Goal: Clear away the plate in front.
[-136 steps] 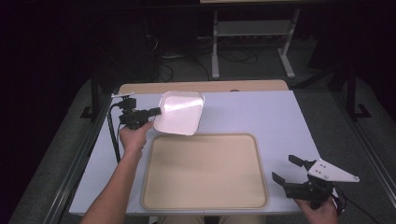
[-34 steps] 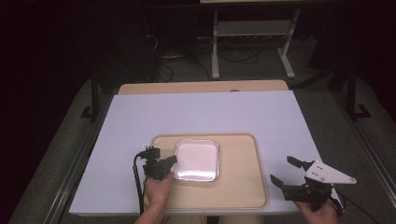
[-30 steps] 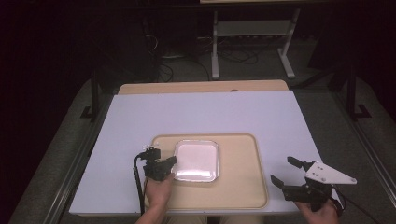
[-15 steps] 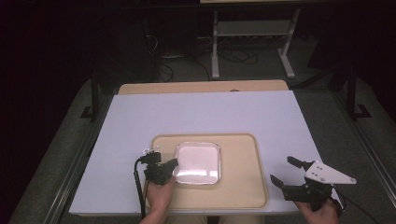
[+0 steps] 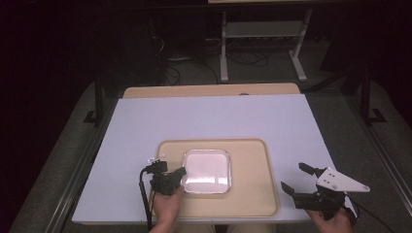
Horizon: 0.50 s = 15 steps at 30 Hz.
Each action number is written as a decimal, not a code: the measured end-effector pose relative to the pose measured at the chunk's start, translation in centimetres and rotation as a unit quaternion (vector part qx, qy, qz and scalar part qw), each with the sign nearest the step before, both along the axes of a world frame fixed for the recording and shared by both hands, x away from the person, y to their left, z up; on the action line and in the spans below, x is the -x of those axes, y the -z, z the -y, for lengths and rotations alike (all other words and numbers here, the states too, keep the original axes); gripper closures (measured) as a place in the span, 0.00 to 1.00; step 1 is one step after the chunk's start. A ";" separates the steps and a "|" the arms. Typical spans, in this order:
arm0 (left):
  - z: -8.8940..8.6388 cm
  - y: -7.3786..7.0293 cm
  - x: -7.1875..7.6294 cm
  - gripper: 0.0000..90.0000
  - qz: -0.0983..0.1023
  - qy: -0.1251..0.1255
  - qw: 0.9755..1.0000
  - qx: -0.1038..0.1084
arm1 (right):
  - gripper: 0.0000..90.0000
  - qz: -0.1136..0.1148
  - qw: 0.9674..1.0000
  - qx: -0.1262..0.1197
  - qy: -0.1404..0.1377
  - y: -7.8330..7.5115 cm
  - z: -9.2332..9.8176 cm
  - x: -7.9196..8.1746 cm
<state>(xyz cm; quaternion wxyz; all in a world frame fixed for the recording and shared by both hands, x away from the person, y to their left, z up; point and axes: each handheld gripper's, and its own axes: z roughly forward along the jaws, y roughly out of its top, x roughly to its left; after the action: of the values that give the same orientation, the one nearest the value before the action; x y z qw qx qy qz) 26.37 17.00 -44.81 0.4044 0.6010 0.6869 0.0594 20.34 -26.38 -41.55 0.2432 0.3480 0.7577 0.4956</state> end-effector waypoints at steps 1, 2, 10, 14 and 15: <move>0.1 0.0 0.1 0.95 0.001 -0.001 1.000 0.002 | 0.15 0.000 1.000 0.000 0.000 0.0 0.0 0.0; 0.1 0.0 0.3 0.95 0.001 -0.001 1.000 0.002 | 0.15 -0.001 1.000 0.001 0.000 0.0 0.0 0.0; 0.2 0.1 0.5 0.95 0.007 0.010 1.000 -0.006 | 0.15 0.001 1.000 0.002 0.001 0.0 -0.1 0.0; 0.2 0.1 0.5 0.92 0.011 0.015 1.000 -0.012 | 0.15 0.000 1.000 0.002 0.001 0.0 -0.1 0.0; 0.2 0.1 0.5 0.90 0.014 0.023 1.000 -0.016 | 0.15 0.001 1.000 0.002 0.001 0.0 -0.1 0.0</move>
<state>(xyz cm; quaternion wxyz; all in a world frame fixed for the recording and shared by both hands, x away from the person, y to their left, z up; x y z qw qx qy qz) 25.89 16.83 -44.87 0.4057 0.6221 0.6660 0.0692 20.36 -26.32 -41.52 0.2453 0.3482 0.7581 0.4939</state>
